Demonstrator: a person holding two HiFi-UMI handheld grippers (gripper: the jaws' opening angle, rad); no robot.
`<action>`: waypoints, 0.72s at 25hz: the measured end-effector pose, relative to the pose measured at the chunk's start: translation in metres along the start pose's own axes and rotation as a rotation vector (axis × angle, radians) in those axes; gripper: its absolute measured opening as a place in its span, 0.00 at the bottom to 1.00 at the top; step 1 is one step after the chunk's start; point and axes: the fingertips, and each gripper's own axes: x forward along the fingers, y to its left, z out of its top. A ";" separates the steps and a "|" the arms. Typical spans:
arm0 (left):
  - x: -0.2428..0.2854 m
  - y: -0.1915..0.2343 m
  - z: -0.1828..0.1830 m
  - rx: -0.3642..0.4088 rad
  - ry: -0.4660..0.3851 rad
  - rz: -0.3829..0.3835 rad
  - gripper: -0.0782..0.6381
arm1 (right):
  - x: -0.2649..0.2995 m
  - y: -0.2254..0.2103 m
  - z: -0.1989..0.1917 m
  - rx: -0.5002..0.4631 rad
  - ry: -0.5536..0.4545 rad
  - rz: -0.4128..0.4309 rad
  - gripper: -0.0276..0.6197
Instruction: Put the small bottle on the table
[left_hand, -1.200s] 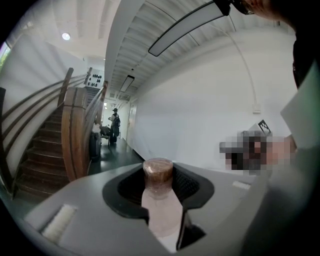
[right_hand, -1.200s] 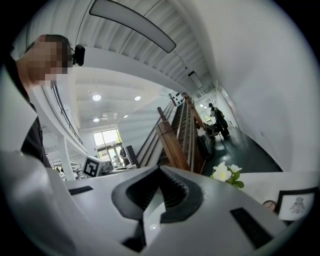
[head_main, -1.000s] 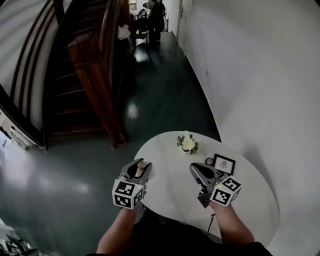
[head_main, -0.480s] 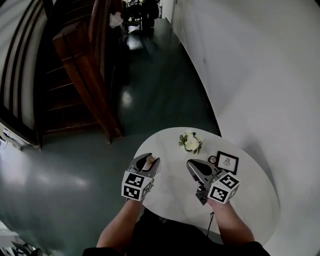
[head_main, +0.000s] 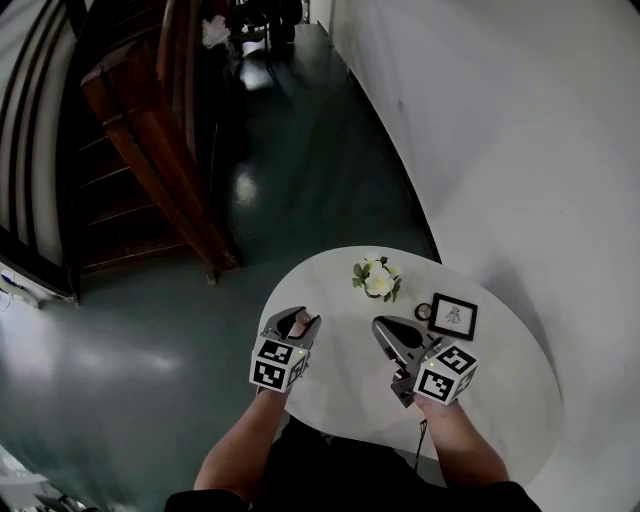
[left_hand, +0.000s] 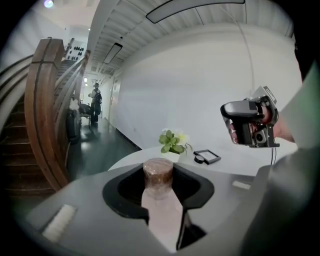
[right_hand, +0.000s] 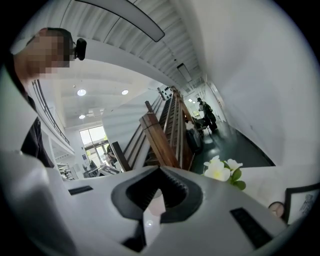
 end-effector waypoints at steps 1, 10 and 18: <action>0.002 0.000 -0.002 0.001 0.006 -0.002 0.31 | -0.001 0.000 -0.001 -0.007 0.005 -0.003 0.06; 0.014 -0.003 -0.027 0.034 0.070 0.000 0.32 | -0.012 -0.006 -0.018 -0.038 0.045 -0.032 0.06; 0.015 -0.007 -0.039 0.079 0.105 0.003 0.32 | -0.021 -0.008 -0.028 -0.023 0.055 -0.034 0.06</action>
